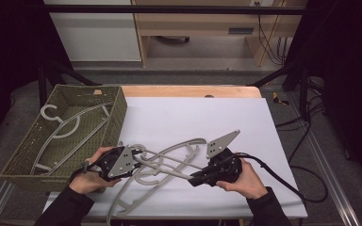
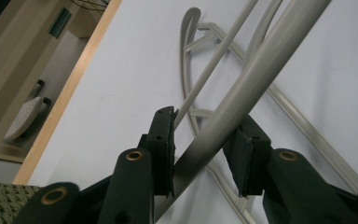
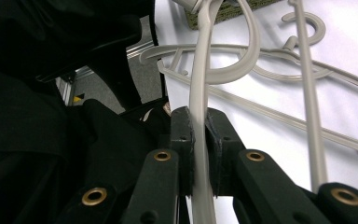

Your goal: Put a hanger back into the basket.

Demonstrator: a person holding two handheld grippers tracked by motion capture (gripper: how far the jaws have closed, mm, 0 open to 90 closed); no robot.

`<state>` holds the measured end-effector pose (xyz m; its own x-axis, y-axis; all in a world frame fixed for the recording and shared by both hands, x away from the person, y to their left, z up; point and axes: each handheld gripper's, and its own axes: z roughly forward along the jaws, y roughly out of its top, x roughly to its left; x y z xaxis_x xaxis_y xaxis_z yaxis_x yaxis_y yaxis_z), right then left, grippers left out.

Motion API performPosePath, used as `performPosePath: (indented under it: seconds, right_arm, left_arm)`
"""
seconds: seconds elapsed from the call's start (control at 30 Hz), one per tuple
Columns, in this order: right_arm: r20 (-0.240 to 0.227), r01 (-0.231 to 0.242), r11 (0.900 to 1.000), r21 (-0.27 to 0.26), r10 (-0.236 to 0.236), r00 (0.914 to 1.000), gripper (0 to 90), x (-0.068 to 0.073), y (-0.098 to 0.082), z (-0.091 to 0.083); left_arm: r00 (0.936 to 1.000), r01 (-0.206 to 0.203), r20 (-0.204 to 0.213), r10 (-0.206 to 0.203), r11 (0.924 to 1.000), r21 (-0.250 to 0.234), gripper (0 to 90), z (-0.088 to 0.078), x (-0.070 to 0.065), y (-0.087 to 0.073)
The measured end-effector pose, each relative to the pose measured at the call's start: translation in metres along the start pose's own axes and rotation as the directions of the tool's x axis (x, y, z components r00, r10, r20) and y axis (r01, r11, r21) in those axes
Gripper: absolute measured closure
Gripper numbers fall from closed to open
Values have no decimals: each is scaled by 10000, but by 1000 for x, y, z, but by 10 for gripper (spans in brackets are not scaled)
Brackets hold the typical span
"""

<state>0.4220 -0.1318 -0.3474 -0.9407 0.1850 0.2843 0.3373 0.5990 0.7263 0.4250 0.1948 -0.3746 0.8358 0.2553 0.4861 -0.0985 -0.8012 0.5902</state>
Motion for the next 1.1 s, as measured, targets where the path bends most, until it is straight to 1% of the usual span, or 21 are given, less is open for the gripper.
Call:
performPosePath:
  seconds: [0.07,0.1,0.17,0.23,0.27,0.33,0.37,0.43,0.47,0.5,0.6,0.63,0.67,0.77,0.83,0.93,0.97,1.0,1.03,1.07,1.1]
  right_arm:
    - [68,-27,10000,49,26,10000,826,0,0,-1]
    - [104,38,10000,3,-38,9999,827,-1,0,-2]
    - [305,1,9999,-105,2,9995,821,-2,0,-3]
    - [335,-29,9992,-392,43,9994,813,-3,0,-6]
    - [370,-18,9992,-398,33,9993,809,-4,0,-7]
    - [524,-140,9985,-529,168,9985,801,-5,1,-10]
    - [619,-139,9982,-589,175,9979,798,-6,1,-10]
    - [736,-121,9972,-732,175,9971,794,-8,0,-13]
    - [771,-103,9964,-839,168,9969,793,-8,0,-14]
    - [936,-163,9956,-926,250,9953,789,-8,1,-16]
    - [1263,-183,9937,-1106,323,9915,782,-9,1,-20]
    - [1523,-203,9932,-1148,377,9876,773,-10,1,-21]
    - [1704,-159,9936,-1116,349,9847,763,-11,1,-21]
    - [2375,-73,9943,-1062,325,9708,733,-13,0,-19]
    - [2583,-49,9928,-1201,360,9654,705,-14,-1,-20]
    - [2829,5,9887,-1502,425,9582,647,-15,-2,-22]
    - [3019,154,9858,-1675,364,9526,605,-16,-3,-23]
    - [3176,220,9833,-1807,371,9475,574,-15,-3,-25]
    - [3538,369,9783,-2040,385,9345,526,-15,-4,-27]
    - [3720,512,9734,-2234,366,9275,484,-15,-5,-29]
    - [4023,707,9640,-2564,399,9147,427,-14,-6,-32]
  left_arm:
    - [10000,-81,-34,82,9999,79,668,1,-1,1]
    - [9999,36,-99,-36,10000,-34,680,1,-3,1]
    - [9998,-121,-153,122,9999,32,699,-2,-1,1]
    - [9997,47,-243,-52,9997,-232,719,-4,-1,1]
    - [9994,69,-324,-79,9995,-305,727,-6,-2,1]
    - [9990,46,-450,-61,9995,-320,753,-8,-2,3]
    - [9990,121,-436,-135,9994,-317,763,-9,-3,4]
    - [9990,74,-438,-85,9997,-242,772,-9,-4,5]
    - [9993,98,-349,-104,9998,-194,777,-9,-5,5]
    - [9995,105,-301,-110,9998,-161,785,-9,-5,6]
    - [9995,307,-72,-308,9993,-191,801,-8,-7,7]
    - [9994,346,-52,-346,9993,-155,806,-9,-7,7]
    - [9988,481,-2,-481,9987,-176,808,-8,-7,8]
    - [9984,566,41,-566,9984,-13,813,-9,-8,9]
    - [9975,701,37,-701,9975,-15,815,-10,-9,9]
    - [9944,1053,96,-1052,9944,-113,817,-10,-9,9]
    - [9940,1093,33,-1092,9939,-121,818,-10,-9,10]
    - [9918,1279,-7,-1279,9917,-133,818,-11,-8,10]
    - [9909,1340,-95,-1342,9909,-144,818,-12,-8,10]
    - [9882,1517,-185,-1519,9883,-138,818,-13,-7,10]
    - [9859,1653,-257,-1656,9862,-126,818,-13,-7,11]
